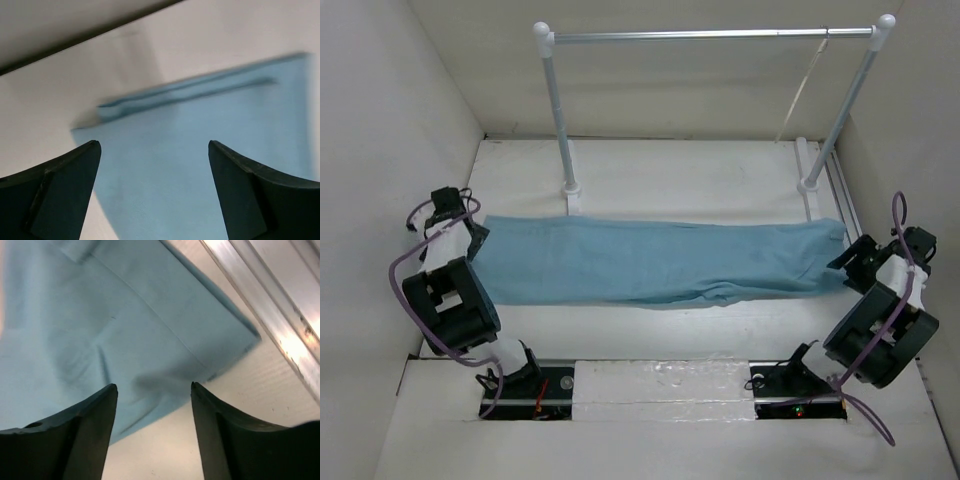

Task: Place the trousers on the hanger
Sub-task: Fold the trousers at the center of the board.

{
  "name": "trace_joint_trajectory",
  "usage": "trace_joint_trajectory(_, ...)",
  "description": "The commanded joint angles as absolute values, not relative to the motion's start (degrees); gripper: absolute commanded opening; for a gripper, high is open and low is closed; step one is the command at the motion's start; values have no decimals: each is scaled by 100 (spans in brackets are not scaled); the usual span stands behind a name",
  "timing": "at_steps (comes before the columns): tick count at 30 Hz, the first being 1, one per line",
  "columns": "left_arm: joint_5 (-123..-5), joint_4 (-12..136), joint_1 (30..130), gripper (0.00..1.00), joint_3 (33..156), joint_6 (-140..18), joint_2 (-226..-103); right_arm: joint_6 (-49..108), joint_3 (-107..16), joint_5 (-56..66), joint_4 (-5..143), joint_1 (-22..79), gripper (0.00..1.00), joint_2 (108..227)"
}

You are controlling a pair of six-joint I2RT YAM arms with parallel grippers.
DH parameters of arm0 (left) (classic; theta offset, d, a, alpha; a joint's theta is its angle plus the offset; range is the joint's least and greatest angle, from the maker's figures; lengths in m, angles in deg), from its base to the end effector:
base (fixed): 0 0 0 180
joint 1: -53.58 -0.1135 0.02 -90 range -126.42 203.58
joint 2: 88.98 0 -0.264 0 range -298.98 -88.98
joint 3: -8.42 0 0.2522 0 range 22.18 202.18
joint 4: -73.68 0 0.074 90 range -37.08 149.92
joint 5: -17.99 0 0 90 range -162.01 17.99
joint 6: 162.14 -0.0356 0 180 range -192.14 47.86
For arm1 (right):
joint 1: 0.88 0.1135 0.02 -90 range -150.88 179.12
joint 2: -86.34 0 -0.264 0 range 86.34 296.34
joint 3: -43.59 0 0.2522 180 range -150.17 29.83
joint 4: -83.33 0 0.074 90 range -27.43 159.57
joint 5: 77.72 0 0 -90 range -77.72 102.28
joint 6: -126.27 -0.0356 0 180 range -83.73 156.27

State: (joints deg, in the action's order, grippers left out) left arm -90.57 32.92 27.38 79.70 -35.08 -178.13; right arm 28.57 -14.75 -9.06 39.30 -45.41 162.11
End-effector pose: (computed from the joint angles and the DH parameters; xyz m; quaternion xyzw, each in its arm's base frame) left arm 0.2751 0.1480 0.2081 -0.5354 0.7862 0.1293 0.2803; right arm 0.1851 -0.1639 0.1997 0.3782 0.8753 0.0937 0.2865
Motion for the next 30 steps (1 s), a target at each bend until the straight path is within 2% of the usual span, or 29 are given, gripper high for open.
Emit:
trace_joint_trajectory(1,-9291,3092,3423,86,8660,-3347,-17196,2898,-2158,-978,4109,-4237,67,16062)
trace_joint_trajectory(4,-9713,2943,4222,85,9143,-3478,-16959,2924,-2168,-819,3881,-4104,68,15711)
trace_joint_trajectory(6,-9636,3056,4810,79,9179,-3653,-16845,3011,-2168,-846,3741,-4052,63,15570)
trace_joint_trajectory(7,-9522,3178,5605,74,9162,-3767,-16792,3029,-2150,-837,3705,-3921,50,15464)
trace_joint_trajectory(8,-9329,3528,6048,63,9005,-4012,-16739,3073,-2133,-968,3705,-3780,42,15350)
trace_joint_trajectory(9,-8640,3749,6470,57,8882,-4119,-16608,3099,-2115,-995,3696,-3344,35,15106)
trace_joint_trajectory(10,-8320,3951,7318,52,8759,-4111,-16554,3100,-2037,-961,3678,-3079,21,14981)
trace_joint_trajectory(11,-8012,4414,7753,42,8496,-4016,-16536,3065,-1975,-891,3687,-2824,13,14850)
trace_joint_trajectory(13,-7535,4673,8641,40,8441,-3910,-16702,3003,-1774,-890,3687,-2236,0,14620)
trace_joint_trajectory(14,-7517,4752,9463,37,8580,-3909,-16825,3003,-1711,-1107,3661,-2093,0,14585)
trace_joint_trajectory(16,-7246,4893,10049,37,8756,-3988,-17264,3108,-1614,-1311,3565,-1498,0,14514)
trace_joint_trajectory(17,-6783,4963,10347,40,9036,-4032,-17440,3135,-1492,-1338,3460,-1216,0,14462)
trace_joint_trajectory(20,-6524,5103,10473,49,9590,-4173,-18161,3039,-1185,-1032,3379,102,0,14216)
trace_joint_trajectory(21,-6541,5157,10473,50,9705,-4216,-18458,2951,-1070,-970,3501,428,4,14146)
trace_joint_trajectory(22,-6515,5236,10412,51,9820,-4269,-18644,2863,-956,-865,3607,735,14,14058)
trace_joint_trajectory(24,-6112,5298,10167,52,10215,-4261,-19204,2635,-754,-671,3958,1527,23,14075)
trace_joint_trajectory(25,-5937,5324,10070,52,10321,-4226,-19399,2469,-709,-618,4081,1773,33,14127)
trace_joint_trajectory(27,-5567,5350,9894,52,10594,-4147,-19917,2318,-647,-223,4468,2396,46,14355)
trace_joint_trajectory(30,-5329,5438,9717,52,10770,-4103,-20375,2265,-796,199,4513,2741,54,14891)
